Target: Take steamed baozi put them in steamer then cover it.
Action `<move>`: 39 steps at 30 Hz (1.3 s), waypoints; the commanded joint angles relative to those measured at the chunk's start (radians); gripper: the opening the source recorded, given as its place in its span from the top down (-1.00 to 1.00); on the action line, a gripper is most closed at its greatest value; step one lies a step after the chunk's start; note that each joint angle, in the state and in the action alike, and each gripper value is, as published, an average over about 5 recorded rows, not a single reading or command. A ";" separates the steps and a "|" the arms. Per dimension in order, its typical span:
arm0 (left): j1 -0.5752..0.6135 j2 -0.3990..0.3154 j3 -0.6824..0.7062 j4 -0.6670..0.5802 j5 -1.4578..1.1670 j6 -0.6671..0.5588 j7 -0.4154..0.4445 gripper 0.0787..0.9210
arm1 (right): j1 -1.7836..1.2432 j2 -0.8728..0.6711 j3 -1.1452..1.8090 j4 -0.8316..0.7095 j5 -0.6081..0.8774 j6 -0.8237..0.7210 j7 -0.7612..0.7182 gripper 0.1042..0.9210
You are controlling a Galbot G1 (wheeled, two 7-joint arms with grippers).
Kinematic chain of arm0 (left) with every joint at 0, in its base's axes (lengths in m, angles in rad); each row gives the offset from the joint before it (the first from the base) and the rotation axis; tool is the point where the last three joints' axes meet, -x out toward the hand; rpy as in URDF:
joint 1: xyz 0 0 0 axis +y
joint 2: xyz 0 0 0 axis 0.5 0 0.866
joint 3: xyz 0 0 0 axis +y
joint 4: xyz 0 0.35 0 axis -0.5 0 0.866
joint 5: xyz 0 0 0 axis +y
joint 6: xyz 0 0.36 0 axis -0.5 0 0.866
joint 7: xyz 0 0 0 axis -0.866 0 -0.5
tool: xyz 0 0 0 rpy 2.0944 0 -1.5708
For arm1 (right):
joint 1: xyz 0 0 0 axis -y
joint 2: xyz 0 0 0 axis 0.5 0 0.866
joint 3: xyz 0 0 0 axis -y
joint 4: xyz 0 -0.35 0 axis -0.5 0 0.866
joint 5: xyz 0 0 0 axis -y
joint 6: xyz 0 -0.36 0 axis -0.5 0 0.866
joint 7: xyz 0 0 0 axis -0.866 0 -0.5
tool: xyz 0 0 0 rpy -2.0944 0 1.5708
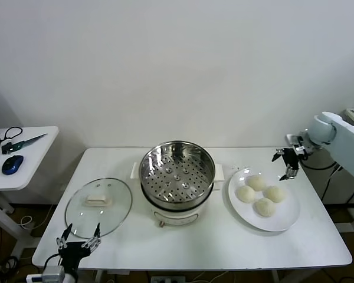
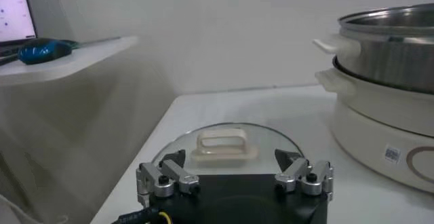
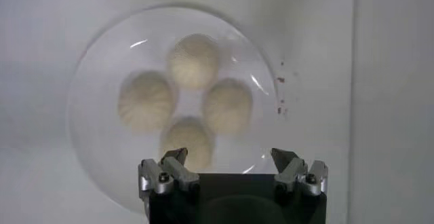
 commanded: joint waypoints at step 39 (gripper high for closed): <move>0.010 -0.019 0.017 0.002 0.024 0.001 0.003 -0.77 | -0.109 0.237 0.117 -0.281 -0.082 -0.001 0.059 -0.40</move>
